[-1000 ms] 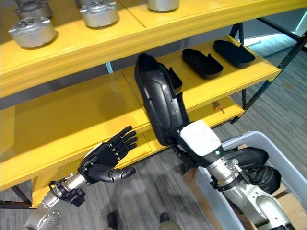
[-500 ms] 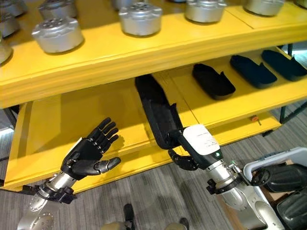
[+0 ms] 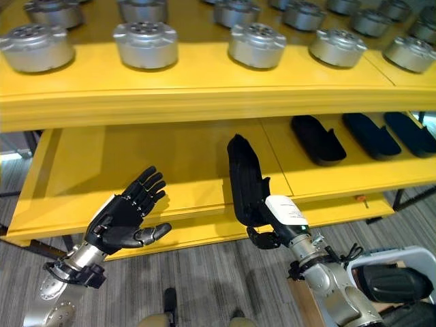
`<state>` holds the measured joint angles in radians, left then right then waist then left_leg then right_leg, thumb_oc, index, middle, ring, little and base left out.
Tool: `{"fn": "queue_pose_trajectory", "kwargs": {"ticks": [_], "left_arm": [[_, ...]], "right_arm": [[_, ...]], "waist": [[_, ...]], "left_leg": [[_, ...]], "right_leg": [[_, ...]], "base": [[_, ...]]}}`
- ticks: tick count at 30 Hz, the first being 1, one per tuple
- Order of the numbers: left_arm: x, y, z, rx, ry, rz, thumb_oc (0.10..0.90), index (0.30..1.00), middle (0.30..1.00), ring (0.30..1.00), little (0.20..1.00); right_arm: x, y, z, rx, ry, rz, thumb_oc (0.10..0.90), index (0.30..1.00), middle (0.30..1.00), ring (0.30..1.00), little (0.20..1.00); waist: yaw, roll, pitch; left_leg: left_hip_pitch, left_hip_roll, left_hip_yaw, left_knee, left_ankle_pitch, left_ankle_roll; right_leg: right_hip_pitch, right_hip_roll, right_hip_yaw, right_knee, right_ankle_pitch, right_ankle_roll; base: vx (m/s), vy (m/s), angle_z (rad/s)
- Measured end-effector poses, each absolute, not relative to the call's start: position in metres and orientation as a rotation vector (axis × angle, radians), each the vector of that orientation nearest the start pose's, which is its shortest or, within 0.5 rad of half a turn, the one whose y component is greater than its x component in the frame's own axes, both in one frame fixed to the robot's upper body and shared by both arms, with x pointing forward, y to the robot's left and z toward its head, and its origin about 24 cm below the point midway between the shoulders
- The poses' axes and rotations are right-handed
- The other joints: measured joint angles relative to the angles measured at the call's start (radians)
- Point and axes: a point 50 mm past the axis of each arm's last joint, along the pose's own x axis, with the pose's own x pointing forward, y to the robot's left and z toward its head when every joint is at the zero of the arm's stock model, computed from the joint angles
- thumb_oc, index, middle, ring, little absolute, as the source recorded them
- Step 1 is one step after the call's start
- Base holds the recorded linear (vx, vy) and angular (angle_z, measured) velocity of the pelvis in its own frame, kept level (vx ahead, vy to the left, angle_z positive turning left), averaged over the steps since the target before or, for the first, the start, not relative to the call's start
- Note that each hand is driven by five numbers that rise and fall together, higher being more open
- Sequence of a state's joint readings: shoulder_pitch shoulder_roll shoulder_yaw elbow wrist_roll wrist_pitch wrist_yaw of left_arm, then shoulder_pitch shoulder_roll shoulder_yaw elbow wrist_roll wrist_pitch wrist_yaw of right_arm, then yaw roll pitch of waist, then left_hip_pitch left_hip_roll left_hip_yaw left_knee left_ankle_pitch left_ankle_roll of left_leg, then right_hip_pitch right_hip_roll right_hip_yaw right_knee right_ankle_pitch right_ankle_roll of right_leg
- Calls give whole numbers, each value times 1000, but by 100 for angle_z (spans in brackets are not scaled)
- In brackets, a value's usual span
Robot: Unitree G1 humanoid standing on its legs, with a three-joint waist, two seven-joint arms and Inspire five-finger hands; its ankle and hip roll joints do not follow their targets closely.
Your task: Move parts from the plastic box to the shelf.
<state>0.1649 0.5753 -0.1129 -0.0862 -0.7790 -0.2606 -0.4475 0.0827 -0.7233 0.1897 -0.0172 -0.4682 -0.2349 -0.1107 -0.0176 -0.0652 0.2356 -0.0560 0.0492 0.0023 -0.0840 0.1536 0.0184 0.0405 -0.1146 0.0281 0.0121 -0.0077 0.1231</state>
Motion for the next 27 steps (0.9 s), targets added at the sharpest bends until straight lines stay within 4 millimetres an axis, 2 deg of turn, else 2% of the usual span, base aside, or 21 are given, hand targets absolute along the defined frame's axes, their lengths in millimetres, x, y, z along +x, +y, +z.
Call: {"fn": "queue_pose_trajectory", "kwargs": {"ticks": [1, 2, 3, 4, 5, 7, 12, 19, 23, 27], "left_arm": [[214, 210, 68, -217, -142, -500, 900, 1000, 1000, 1000, 1000], [215, 206, 68, -220, -138, -520, 900, 1000, 1000, 1000, 1000], [215, 204, 67, -224, -137, -527, 900, 1000, 1000, 1000, 1000], [214, 202, 65, -230, -129, -531, 900, 1000, 1000, 1000, 1000], [213, 199, 63, -238, -116, -536, 900, 1000, 1000, 1000, 1000], [213, 197, 62, -256, -121, -531, 900, 1000, 1000, 1000, 1000], [216, 195, 65, -263, -130, -536, 900, 1000, 1000, 1000, 1000], [216, 194, 65, -266, -112, -547, 900, 1000, 1000, 1000, 1000], [215, 194, 63, -266, -97, -552, 900, 1000, 1000, 1000, 1000], [215, 193, 60, -272, -62, -557, 900, 1000, 1000, 1000, 1000]], "right_arm": [[230, -226, 59, -1134, -160, 269, 400, 300, 300, 300, 300], [230, -228, 57, -1137, -146, 264, 400, 300, 300, 300, 300], [231, -228, 57, -1138, -142, 262, 400, 300, 300, 300, 300], [235, -229, 56, -1138, -140, 257, 400, 300, 300, 300, 300], [239, -230, 57, -1146, -135, 253, 400, 300, 300, 300, 300], [245, -229, 56, -1159, -131, 261, 400, 300, 300, 300, 300], [262, -221, 56, -1197, -127, 302, 400, 300, 300, 300, 300], [285, -219, 59, -1271, -103, 320, 400, 300, 300, 300, 300], [292, -233, 47, -1332, 6, 299, 400, 300, 300, 300, 300], [296, -239, 42, -1396, 49, 299, 400, 300, 300, 300, 300]], "waist": [[-9, 11, -3], [-14, 11, -3], [-4, 11, -3], [6, 4, 1], [13, 15, -5], [15, 18, -5], [22, 19, -5], [63, 22, -5], [98, 24, -5], [107, 27, -4]], "left_leg": [[-9, 0, -29, -1, -2, 2], [-14, 1, -33, 1, -13, -8], [-17, 3, -32, 0, -26, -17], [-22, -4, -32, 40, -23, -10], [-22, 2, -27, 78, -41, -9], [28, 0, -24, 4, -13, -35], [49, -5, -34, 3, -7, -39], [59, -6, -64, 3, -13, -45], [57, -11, -88, 3, -16, -42], [50, -18, -95, 3, -10, -42]], "right_leg": [[11, 28, 49, -9, -9, -15], [13, 27, 50, -27, -9, -23], [15, 26, 41, -36, -5, -27], [23, 15, 28, -54, 5, -32], [31, 21, 22, -59, 9, -28], [71, 20, 13, -97, 33, -8], [103, 16, -12, -100, 31, -9], [132, 20, -55, -100, 14, -19], [142, 19, -73, -100, 9, -21], [141, 15, -86, -100, 7, -18]], "base": [[47, -116, 107], [36, -99, 71], [47, -87, 36], [65, -78, 0], [80, -85, -2], [108, -85, -6], [70, -62, 7], [63, -58, 17], [79, -64, 17], [-11, -51, 7]]}}
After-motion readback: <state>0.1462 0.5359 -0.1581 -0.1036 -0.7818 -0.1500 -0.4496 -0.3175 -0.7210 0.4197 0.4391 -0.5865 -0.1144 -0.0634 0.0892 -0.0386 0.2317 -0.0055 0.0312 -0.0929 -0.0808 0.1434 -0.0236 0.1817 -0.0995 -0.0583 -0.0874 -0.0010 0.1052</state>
